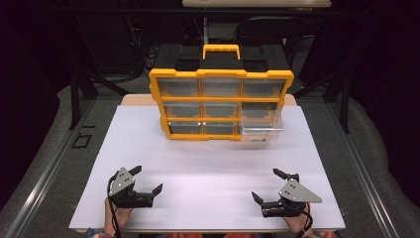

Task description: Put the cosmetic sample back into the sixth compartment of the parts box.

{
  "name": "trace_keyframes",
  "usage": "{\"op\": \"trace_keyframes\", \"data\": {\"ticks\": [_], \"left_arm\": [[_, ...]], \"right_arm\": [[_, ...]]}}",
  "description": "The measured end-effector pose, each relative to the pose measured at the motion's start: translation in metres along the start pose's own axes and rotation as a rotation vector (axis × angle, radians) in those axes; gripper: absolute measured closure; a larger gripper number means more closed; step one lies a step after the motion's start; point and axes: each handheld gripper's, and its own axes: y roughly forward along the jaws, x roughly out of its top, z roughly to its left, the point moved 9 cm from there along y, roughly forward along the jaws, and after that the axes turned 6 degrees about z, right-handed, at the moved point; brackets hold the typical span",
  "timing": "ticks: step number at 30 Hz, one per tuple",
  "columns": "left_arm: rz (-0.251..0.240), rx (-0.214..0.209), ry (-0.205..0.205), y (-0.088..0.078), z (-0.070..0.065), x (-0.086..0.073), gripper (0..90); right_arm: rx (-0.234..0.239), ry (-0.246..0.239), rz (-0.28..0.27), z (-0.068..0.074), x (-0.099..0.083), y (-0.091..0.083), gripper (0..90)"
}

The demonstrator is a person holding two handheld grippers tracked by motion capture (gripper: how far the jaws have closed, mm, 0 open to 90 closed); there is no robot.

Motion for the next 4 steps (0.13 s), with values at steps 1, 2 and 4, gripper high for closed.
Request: {"op": "trace_keyframes", "data": {"ticks": [1,2,4], "left_arm": [[0.001,-0.003,-0.001,0.0004,-0.0003,-0.0006,0.0],[0.008,0.0,0.002,0.0009,-0.0002,-0.0015,0.0],[0.019,-0.007,0.001,0.0025,0.0002,-0.003,0.0]], "right_arm": [[-0.002,-0.004,-0.003,-0.0003,0.0005,-0.0003,0.2],[-0.002,-0.004,-0.005,-0.0006,0.0007,-0.0005,0.1],[0.002,-0.002,-0.007,-0.0015,0.0009,-0.0007,0.1]]}}
